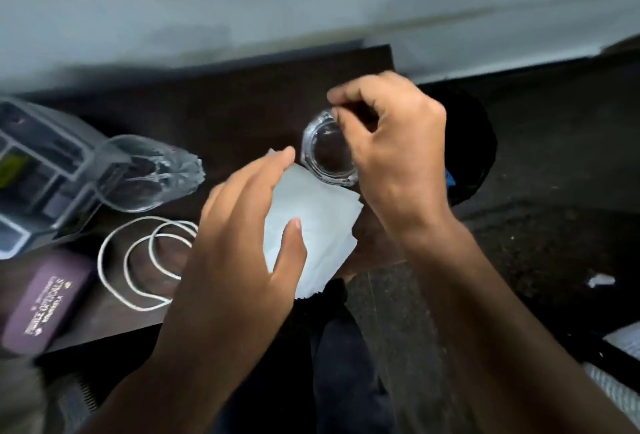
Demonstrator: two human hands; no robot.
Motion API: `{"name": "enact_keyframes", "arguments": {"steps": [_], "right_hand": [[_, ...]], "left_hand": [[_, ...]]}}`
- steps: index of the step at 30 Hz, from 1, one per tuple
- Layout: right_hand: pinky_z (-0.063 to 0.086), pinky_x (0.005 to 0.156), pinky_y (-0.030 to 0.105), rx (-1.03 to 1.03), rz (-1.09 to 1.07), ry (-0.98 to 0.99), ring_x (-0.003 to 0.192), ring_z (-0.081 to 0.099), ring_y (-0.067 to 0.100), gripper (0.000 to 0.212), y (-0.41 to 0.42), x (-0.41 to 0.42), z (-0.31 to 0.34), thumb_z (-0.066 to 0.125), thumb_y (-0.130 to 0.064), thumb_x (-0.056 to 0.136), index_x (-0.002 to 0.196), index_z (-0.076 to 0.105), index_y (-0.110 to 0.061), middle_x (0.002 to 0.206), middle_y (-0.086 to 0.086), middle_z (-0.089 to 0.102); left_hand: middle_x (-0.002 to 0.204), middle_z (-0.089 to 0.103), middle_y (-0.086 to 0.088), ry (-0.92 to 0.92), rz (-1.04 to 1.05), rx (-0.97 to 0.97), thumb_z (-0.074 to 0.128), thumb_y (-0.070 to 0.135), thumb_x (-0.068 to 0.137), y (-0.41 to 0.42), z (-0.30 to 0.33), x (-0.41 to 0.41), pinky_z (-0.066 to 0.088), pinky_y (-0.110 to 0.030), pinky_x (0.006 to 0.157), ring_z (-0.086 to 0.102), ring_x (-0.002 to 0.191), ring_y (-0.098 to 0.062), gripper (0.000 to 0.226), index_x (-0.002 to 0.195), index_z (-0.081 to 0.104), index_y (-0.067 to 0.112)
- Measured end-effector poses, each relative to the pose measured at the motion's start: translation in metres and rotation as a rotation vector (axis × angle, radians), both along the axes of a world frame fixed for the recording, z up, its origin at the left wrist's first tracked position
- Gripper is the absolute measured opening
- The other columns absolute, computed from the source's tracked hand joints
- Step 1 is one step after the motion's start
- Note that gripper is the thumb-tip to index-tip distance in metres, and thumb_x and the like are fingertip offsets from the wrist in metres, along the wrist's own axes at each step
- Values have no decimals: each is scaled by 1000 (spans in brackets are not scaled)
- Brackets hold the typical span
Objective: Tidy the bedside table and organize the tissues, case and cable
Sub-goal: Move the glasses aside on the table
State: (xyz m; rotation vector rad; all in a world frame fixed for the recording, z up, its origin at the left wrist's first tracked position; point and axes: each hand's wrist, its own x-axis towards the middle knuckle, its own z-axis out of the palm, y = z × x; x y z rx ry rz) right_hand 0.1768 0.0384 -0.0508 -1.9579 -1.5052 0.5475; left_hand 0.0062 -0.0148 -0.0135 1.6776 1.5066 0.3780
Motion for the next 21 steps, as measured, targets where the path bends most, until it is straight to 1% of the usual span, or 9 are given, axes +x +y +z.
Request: {"name": "enact_keyframes", "arguments": {"steps": [1,3,6,8,10,12,15,17,21], "right_hand": [[51,76,18,0,22,-6,83,67,12,12,-1,-11,3,73,-5,85,96,77,-8,90,4,72],[52,74,15,-1,77,-11,82,67,9,12,-1,-38,9,73,-5,87,98,78,-8,91,3,73],[53,78,17,-23,151,-19,84,68,8,13,3,-75,17,73,-9,88,100,78,-11,94,1,75],[52,79,18,-13,201,-25,84,69,8,13,6,-96,23,73,-11,87,99,78,-12,94,0,75],[51,78,16,-5,246,-39,83,68,7,12,9,-110,31,72,-15,88,98,79,-14,93,-1,75],[48,76,9,3,274,-45,81,67,5,11,13,-115,37,72,-18,89,98,79,-15,91,-2,76],[40,74,-1,-25,305,-57,79,63,1,12,23,-116,43,72,-21,91,98,80,-17,91,-4,75],[39,73,-1,-39,318,-68,78,63,2,11,29,-117,48,71,-23,91,97,79,-18,91,-6,75],[43,73,4,-43,374,-70,80,65,3,10,35,-130,56,72,-24,92,97,79,-19,90,-9,72]], "left_hand": [[141,53,16,-15,25,-8,59,18,87,-3,0,-10,29,-4,105,52,126,-6,61,146,49,26],[142,55,13,-46,68,8,58,22,89,-10,1,-33,36,-15,107,53,128,-7,58,146,49,24],[145,54,5,-35,85,91,51,29,95,-23,1,-59,41,-25,105,52,128,-9,52,145,49,12],[146,51,9,-52,123,104,49,30,97,-31,4,-71,41,-28,107,50,130,-9,51,145,48,12],[147,48,14,-78,174,91,52,29,98,-37,7,-82,40,-29,109,49,133,-7,50,146,47,16],[147,47,16,-99,227,72,53,29,98,-40,9,-92,40,-27,110,48,135,-6,49,146,47,19],[146,51,15,-109,331,51,50,37,99,-43,12,-111,39,-17,107,48,136,-8,48,145,48,24],[146,52,14,-108,359,46,51,35,98,-45,14,-117,36,-15,108,48,136,-7,48,144,49,22],[146,51,14,-118,386,32,53,32,98,-49,17,-122,32,-13,111,44,138,-4,49,145,48,21]]}}
